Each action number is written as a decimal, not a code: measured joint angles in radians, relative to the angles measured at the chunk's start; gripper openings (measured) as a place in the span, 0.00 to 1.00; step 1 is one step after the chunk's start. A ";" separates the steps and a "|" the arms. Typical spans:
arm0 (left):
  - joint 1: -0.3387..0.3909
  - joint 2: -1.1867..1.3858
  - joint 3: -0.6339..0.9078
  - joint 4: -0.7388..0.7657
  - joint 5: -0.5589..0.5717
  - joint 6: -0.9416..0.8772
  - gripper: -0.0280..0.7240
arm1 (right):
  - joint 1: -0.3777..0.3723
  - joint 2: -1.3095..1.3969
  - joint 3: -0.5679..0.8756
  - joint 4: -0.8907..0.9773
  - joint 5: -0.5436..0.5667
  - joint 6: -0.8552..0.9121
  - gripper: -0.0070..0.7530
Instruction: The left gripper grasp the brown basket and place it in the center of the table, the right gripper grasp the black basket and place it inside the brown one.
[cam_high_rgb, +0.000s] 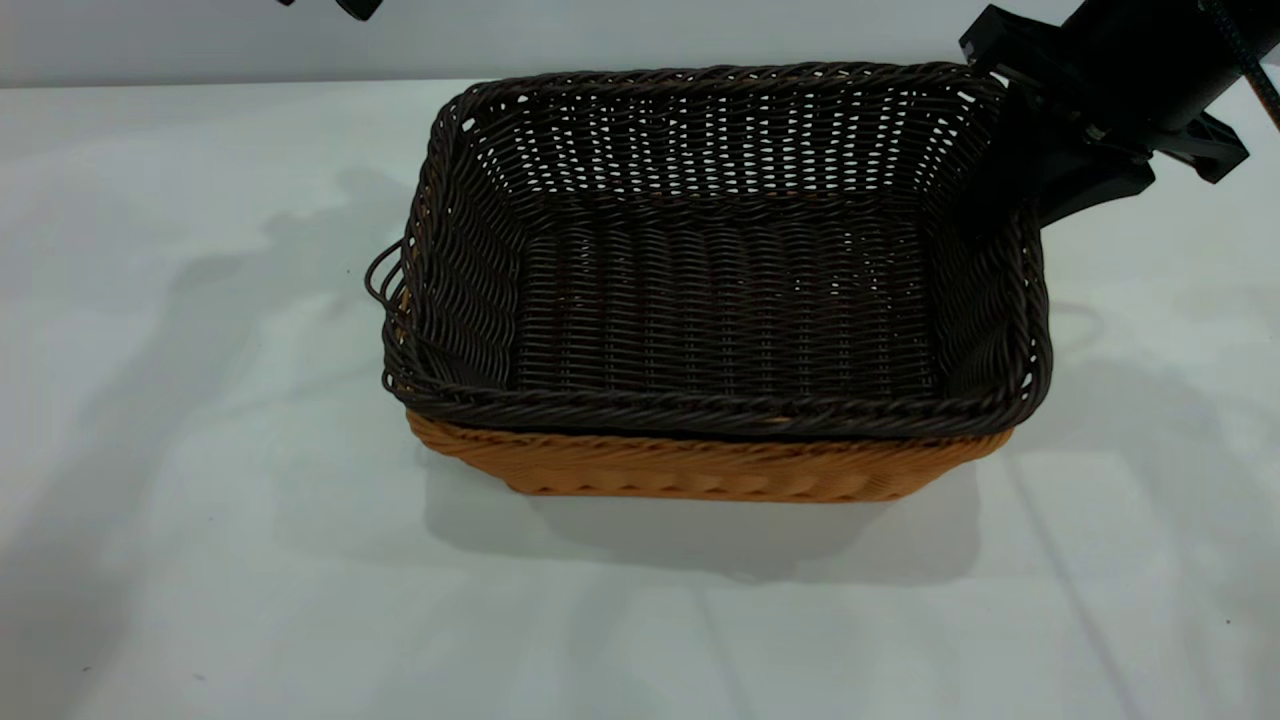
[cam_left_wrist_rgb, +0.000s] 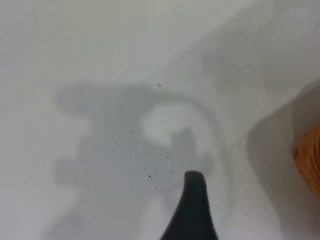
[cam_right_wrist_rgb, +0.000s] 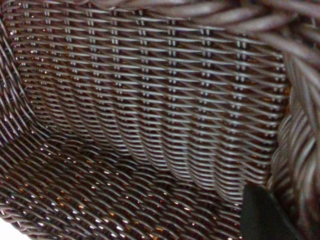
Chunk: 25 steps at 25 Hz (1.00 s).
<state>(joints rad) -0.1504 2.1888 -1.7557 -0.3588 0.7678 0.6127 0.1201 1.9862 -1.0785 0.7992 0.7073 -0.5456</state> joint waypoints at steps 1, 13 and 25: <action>0.000 0.000 0.000 0.000 0.000 0.000 0.78 | 0.000 0.000 0.000 0.002 0.000 0.000 0.16; 0.000 -0.064 0.000 0.013 0.004 -0.001 0.78 | -0.035 -0.081 -0.055 -0.020 0.008 -0.043 0.81; 0.000 -0.522 0.000 0.095 0.251 -0.096 0.78 | -0.142 -0.715 -0.133 -0.057 0.195 -0.049 0.77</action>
<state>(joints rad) -0.1504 1.6670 -1.7557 -0.2643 1.0184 0.5165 -0.0216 1.2707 -1.2114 0.7418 0.9023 -0.5947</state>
